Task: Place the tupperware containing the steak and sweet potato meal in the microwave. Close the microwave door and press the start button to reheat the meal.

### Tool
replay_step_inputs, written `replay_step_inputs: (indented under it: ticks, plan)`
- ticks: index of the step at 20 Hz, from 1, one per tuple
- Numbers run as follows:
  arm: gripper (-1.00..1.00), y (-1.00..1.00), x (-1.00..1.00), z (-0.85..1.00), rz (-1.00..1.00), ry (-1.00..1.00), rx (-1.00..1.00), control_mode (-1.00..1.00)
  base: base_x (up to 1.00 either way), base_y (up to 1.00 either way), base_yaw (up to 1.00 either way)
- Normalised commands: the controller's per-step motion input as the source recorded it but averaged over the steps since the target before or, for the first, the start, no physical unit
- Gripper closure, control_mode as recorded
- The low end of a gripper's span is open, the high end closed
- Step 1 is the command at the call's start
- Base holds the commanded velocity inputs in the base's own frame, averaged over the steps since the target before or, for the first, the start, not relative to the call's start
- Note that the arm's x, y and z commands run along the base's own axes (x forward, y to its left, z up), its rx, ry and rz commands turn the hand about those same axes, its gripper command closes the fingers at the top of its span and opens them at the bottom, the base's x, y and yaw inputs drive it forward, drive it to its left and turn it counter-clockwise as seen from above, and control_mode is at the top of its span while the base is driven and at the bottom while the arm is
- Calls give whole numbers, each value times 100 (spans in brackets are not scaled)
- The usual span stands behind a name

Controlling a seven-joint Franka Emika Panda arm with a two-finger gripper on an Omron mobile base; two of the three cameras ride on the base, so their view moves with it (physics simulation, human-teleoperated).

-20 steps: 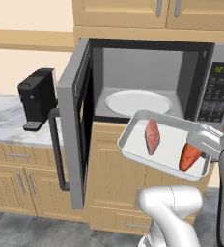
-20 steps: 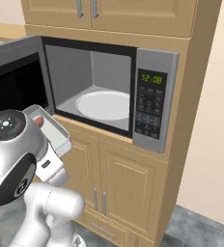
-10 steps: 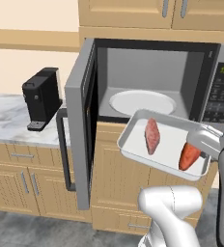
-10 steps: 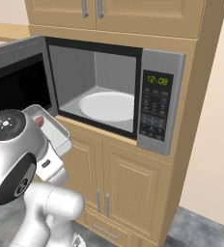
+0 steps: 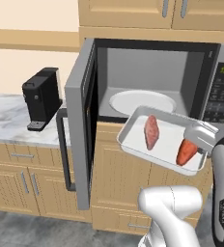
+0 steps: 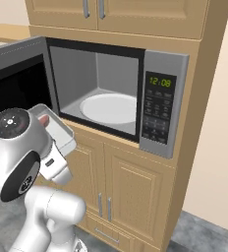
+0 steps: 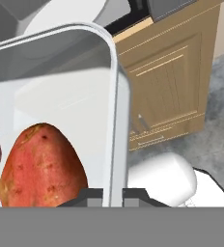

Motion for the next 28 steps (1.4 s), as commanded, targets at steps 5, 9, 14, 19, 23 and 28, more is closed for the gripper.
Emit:
replay_step_inputs:
  ticks: [5,9,14,19,23,28]
  plan:
    - [100,-24,22,0,-10,0,0,-100,0,0,0]
    - [100,-32,31,0,-17,0,0,-100,0,0,0]
    - [100,-10,54,0,-18,-1,0,-100,0,0,0]
    - [100,0,76,0,-15,-2,0,-100,0,0,0]
    - [100,0,69,0,-7,0,1,-100,0,0,0]
    - [100,2,68,-8,-5,0,0,-100,0,0,0]
